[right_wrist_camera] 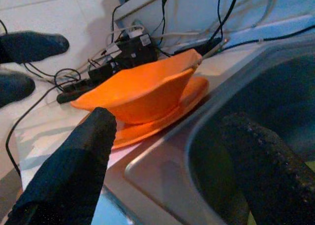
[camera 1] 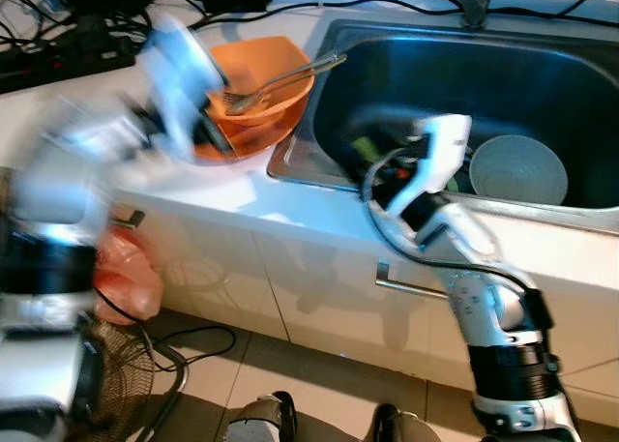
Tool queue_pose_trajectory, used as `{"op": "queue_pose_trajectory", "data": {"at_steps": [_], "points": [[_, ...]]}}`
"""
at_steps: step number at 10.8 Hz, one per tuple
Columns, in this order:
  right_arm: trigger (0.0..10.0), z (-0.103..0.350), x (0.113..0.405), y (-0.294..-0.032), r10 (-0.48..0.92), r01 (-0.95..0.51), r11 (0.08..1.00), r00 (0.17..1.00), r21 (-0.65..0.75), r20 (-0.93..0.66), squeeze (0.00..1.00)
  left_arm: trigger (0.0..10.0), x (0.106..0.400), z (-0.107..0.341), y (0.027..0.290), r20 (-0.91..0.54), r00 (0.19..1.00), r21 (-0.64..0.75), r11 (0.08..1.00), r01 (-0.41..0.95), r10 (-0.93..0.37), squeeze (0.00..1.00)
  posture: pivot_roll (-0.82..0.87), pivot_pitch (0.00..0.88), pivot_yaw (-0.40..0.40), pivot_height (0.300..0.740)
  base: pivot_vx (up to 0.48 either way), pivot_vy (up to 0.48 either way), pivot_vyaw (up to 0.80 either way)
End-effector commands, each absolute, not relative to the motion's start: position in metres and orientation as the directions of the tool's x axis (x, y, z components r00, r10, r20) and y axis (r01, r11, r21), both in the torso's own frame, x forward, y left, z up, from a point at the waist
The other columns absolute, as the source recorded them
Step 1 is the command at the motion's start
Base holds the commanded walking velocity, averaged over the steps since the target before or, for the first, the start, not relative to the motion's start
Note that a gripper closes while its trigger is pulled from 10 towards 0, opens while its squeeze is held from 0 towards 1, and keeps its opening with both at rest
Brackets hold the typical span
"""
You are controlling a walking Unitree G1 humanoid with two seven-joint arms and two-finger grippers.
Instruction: Kitchen organization
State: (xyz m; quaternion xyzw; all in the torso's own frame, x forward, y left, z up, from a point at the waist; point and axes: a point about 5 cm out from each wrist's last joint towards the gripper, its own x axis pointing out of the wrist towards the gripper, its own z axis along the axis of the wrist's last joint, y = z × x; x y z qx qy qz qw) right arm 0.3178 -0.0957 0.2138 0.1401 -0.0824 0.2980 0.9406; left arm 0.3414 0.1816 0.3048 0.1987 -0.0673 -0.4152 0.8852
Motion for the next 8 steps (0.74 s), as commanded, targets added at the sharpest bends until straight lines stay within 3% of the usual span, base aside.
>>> {"op": "queue_pose_trajectory", "data": {"at_steps": [1, 3, 5, 8], "points": [[10.0, 0.214, 0.319, -0.093, 0.542, -0.589, 0.782, 0.804, 0.205, 0.244, 0.0, 10.0, 0.335, 0.304, 0.18, -0.027, 0.667, 0.389, 0.606, 0.694, -0.745, 0.0, 0.15, 0.156, 0.098, 0.74, 0.0, 0.0, 0.0], [10.0, 0.214, 0.32, -0.093, 0.537, -0.584, 0.786, 0.807, 0.203, 0.244, 0.0, 10.0, 0.336, 0.309, 0.181, 0.043, 0.716, 0.396, 0.67, 0.628, -0.697, 0.0, 0.15, 0.155, 0.096, 0.74, 0.0, 0.0, 0.0], [10.0, 0.211, 0.329, -0.099, 0.487, -0.526, 0.826, 0.847, 0.203, 0.214, 0.0, 10.0, 0.342, 0.31, 0.18, 0.258, 0.844, 0.367, 0.856, 0.365, -0.471, 0.0, 0.16, 0.158, 0.097, 0.74, 0.0, 0.0, 0.0], [10.0, 0.211, 0.335, -0.102, 0.461, -0.5, 0.84, 0.862, 0.21, 0.209, 0.0, 10.0, 0.335, 0.262, 0.171, 0.278, 0.918, 0.365, 0.915, 0.171, -0.283, 0.0, 0.16, 0.162, 0.098, 0.74, 0.0, 0.0, 0.0]]}}
